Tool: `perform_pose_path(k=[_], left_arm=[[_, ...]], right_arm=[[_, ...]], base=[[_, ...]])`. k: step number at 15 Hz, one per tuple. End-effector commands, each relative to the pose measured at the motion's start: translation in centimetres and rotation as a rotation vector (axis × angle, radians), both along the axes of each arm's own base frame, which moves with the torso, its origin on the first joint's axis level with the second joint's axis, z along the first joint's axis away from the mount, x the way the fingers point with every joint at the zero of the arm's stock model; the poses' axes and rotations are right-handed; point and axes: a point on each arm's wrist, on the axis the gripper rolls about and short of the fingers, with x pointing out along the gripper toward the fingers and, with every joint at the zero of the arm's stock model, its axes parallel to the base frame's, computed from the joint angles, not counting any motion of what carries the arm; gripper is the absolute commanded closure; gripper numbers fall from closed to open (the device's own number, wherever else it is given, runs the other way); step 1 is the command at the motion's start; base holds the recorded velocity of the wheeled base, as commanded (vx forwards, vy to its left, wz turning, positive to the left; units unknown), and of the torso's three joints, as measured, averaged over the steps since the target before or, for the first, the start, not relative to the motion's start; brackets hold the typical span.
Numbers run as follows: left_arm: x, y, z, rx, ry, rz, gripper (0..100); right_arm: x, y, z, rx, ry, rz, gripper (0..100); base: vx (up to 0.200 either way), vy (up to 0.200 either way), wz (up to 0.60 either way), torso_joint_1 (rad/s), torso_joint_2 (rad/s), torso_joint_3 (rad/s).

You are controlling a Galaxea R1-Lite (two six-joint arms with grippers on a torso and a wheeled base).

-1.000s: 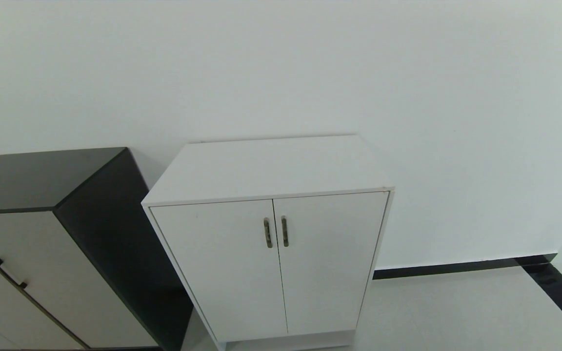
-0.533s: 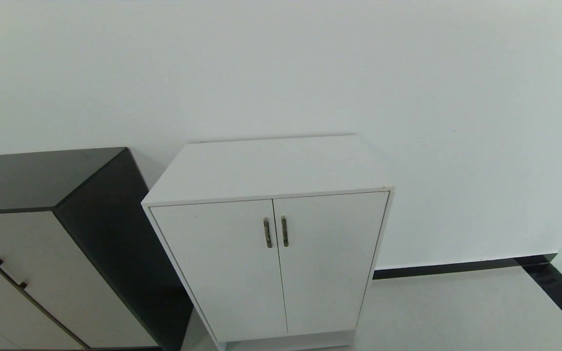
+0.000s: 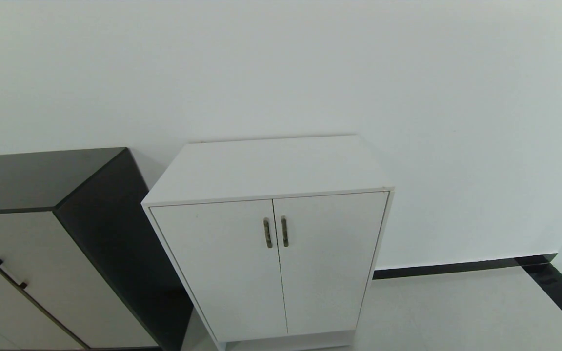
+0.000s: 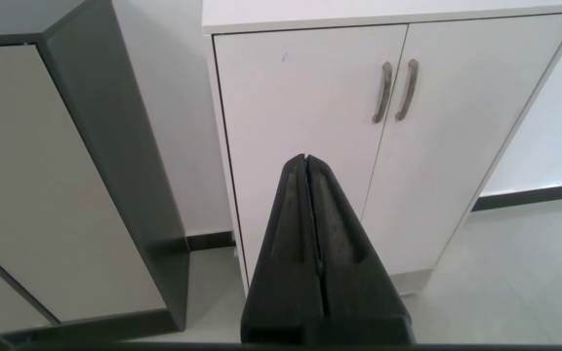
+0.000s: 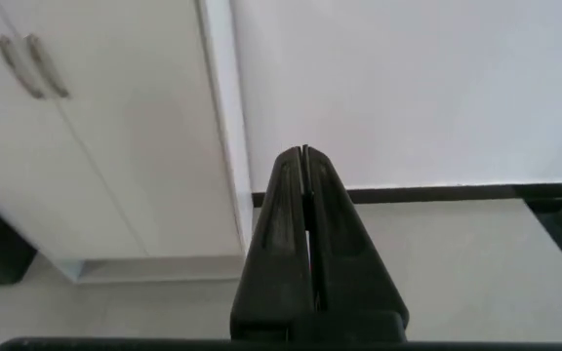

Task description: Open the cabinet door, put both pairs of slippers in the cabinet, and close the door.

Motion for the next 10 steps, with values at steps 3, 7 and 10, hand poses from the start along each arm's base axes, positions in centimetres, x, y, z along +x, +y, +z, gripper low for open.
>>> perform_pose_path(k=[3, 7, 10], left_arm=[[0.01, 0.00, 0.00, 0.002, 0.001, 0.000, 100], [0.01, 0.00, 0.00, 0.002, 0.001, 0.000, 100], [0.01, 0.00, 0.00, 0.002, 0.001, 0.000, 100]], right_arm=[[-0.59, 0.02, -0.15, 0.019, -0.078, -0.028, 100], [-0.59, 0.02, -0.15, 0.019, -0.078, -0.026, 100], [-0.59, 0.03, -0.14, 0.019, -0.079, -0.026, 100]], base=[[0.000, 0.000, 0.00, 0.000, 0.00, 0.000], [0.000, 0.000, 0.00, 0.000, 0.00, 0.000], [0.000, 0.000, 0.00, 0.000, 0.00, 0.000]])
